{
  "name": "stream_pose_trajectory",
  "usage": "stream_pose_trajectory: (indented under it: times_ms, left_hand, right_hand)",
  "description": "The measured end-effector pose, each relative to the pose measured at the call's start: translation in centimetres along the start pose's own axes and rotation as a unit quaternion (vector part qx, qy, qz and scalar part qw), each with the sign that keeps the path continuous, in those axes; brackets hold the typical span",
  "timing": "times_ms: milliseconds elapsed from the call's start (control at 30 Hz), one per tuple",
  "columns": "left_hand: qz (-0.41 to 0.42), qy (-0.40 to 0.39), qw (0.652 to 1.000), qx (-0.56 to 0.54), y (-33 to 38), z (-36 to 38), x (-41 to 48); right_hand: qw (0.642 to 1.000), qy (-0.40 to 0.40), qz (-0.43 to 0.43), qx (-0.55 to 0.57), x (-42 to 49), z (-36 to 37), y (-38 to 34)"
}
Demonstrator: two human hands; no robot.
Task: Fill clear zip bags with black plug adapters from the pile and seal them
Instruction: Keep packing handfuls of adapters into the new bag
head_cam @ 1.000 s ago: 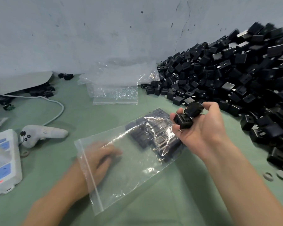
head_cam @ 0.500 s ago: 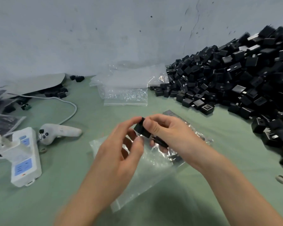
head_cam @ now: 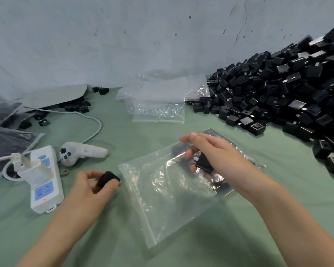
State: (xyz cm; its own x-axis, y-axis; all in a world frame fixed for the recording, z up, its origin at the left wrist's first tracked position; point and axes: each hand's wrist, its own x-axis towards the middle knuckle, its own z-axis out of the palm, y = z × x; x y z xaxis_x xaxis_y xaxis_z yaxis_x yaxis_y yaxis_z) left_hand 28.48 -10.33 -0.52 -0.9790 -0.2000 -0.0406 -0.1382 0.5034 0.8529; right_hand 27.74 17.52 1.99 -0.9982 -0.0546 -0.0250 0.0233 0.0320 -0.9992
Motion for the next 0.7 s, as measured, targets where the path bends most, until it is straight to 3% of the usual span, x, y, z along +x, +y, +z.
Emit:
stream_pose_trajectory:
  times_ms: [67,267,333,433,567,700]
  left_hand:
    - [-0.026,0.001,1.0,-0.009,-0.9,-0.2,0.3]
    - [0.001,-0.081,0.994,-0.078,0.0,3.1,-1.2]
    - [0.064,-0.074,0.995,0.015,-0.1,4.0,-1.5]
    - [0.169,-0.012,0.968,0.186,-0.4,4.7,-1.3]
    - [0.217,-0.058,0.958,0.176,-1.0,3.2,-0.6]
    - [0.29,-0.119,0.921,0.232,-1.2,2.3,-0.7]
  right_hand:
    - [1.0,0.025,0.007,0.0,0.2,-0.4,0.1]
    - [0.999,0.048,0.007,0.009,0.3,-0.7,0.6]
    - [0.999,0.052,0.007,0.006,0.4,-0.7,0.7]
    - [0.998,0.058,0.012,0.0,0.5,-1.0,0.9]
    - [0.997,0.069,0.014,-0.001,0.6,-1.7,0.9]
    - [0.996,0.085,0.01,-0.003,0.7,-2.2,0.8]
